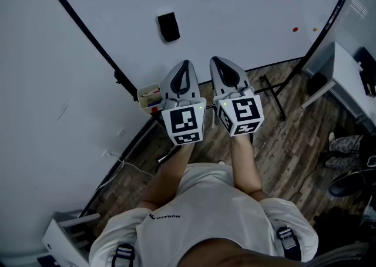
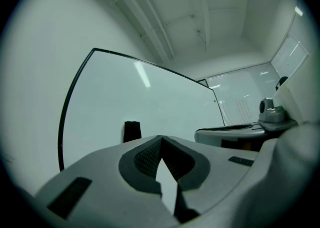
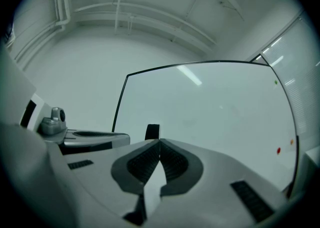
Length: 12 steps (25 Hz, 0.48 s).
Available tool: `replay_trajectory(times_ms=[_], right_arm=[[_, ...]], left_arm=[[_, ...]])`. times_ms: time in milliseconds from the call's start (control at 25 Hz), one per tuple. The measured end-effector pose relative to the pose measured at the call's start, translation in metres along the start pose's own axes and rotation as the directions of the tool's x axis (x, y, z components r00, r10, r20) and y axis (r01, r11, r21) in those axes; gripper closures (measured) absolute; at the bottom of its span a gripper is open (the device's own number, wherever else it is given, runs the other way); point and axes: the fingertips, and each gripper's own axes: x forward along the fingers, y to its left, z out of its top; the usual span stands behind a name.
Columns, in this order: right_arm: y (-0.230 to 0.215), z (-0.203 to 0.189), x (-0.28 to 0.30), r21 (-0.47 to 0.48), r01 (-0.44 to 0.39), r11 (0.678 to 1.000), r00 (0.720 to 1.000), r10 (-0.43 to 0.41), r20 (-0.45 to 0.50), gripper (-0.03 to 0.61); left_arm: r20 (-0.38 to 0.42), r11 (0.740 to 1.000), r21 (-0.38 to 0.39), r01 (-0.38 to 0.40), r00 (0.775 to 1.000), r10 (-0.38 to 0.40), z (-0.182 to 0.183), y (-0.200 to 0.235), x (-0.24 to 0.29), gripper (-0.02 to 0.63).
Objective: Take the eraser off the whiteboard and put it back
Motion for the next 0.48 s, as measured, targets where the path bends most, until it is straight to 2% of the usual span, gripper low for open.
replay_trajectory(times_ms=[480], right_arm=[[0.0005,0.0008,-0.0012,-0.001,0.001,1.0,1.0,-0.001,-0.001,0.565]], left_arm=[[0.0,1.0,-0.002,0.007,1.0,-0.007,0.0001,-0.0016,-0.001,0.612]])
